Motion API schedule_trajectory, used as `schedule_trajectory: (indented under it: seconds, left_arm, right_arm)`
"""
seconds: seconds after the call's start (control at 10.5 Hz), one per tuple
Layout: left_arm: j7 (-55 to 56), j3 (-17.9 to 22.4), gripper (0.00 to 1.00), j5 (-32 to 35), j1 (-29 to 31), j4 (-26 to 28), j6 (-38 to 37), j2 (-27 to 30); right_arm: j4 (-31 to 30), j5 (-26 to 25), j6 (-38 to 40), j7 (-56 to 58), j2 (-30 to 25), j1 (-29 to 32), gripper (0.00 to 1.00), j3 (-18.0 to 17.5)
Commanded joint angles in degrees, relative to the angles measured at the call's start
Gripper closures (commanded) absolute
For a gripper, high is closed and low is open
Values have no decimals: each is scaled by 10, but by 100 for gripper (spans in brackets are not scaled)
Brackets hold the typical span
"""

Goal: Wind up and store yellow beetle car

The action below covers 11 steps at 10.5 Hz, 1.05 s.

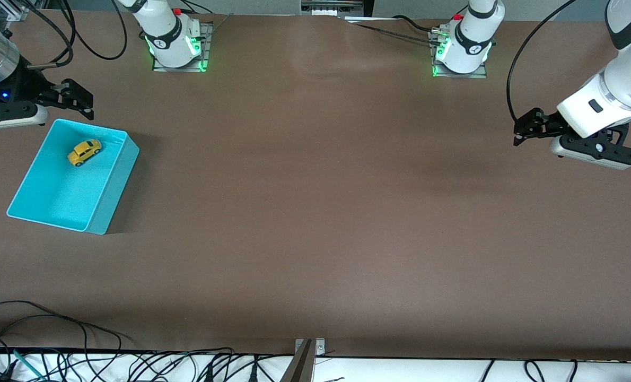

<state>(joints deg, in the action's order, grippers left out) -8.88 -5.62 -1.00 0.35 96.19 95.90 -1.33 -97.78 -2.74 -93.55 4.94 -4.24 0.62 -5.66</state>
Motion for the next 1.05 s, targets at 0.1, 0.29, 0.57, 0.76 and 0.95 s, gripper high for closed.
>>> schedule_trajectory:
  seconds: [0.1,0.29,0.57,0.76,0.95]
  left_arm:
    - [-1,-3,0,6,0,-3,-1,4]
    - [-1,-2,0,6,0,-3,-1,4]
    - [0,-3,0,6,0,-3,-1,4]
    - [-1,-2,0,6,0,-2,-1,4]
    - [0,-3,0,6,0,-3,-1,4]
  right_arm:
    - [8,59,-15,-12,3,-9,0,6]
    - [1,81,-24,-11,5,-10,0,7]
    - [5,75,-18,-6,7,-7,0,8]
    - [5,73,-15,-6,10,-5,0,11]
    - [7,69,-8,-5,11,-5,0,15]
